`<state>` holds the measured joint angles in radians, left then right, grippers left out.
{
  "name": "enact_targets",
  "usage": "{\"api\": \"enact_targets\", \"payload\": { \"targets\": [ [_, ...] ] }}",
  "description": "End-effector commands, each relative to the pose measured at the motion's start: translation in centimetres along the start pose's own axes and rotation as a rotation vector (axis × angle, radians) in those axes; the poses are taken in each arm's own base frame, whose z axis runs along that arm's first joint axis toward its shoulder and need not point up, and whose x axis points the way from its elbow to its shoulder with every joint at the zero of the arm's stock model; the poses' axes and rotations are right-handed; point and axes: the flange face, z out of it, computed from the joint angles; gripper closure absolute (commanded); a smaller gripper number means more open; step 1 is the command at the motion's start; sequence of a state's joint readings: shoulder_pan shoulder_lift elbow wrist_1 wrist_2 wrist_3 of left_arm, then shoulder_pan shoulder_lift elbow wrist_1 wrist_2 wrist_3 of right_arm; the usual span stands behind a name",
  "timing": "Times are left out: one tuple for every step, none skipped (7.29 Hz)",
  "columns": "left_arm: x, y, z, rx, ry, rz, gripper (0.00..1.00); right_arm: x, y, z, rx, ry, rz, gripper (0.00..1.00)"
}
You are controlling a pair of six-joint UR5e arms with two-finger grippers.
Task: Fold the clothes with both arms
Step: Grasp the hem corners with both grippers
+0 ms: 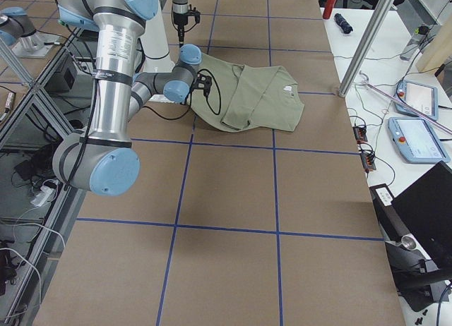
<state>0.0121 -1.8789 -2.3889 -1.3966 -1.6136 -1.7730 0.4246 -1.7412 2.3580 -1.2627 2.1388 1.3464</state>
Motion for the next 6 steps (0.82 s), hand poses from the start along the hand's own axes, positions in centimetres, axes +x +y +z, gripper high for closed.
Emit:
{"api": "enact_targets", "payload": {
  "targets": [
    [0.7, -6.3, -2.7, 0.106, 0.04, 0.042, 1.0, 0.3, -4.5, -1.8, 0.101, -0.025, 0.05, 1.0],
    [0.2, -10.8, -5.0, 0.142, 0.047, 0.059, 1.0, 0.6, -6.8, -3.5, 0.16, -0.041, 0.08, 1.0],
    [-0.3, -14.4, -7.5, 0.166, 0.063, 0.075, 1.0, 0.0, -9.6, -4.3, 0.211, -0.059, 0.097, 1.0],
    [-0.5, -16.8, -8.2, 0.208, 0.053, 0.087, 1.0, 0.3, -13.0, -4.3, 0.254, -0.051, 0.136, 1.0],
    [0.4, -19.1, -7.2, 0.237, 0.034, 0.077, 1.0, -0.2, -17.1, -5.3, 0.313, -0.059, 0.164, 1.0],
    [1.8, -22.0, -6.3, 0.27, 0.019, 0.078, 1.0, -1.1, -21.4, -5.2, 0.349, -0.055, 0.192, 1.0]
  ]
}}
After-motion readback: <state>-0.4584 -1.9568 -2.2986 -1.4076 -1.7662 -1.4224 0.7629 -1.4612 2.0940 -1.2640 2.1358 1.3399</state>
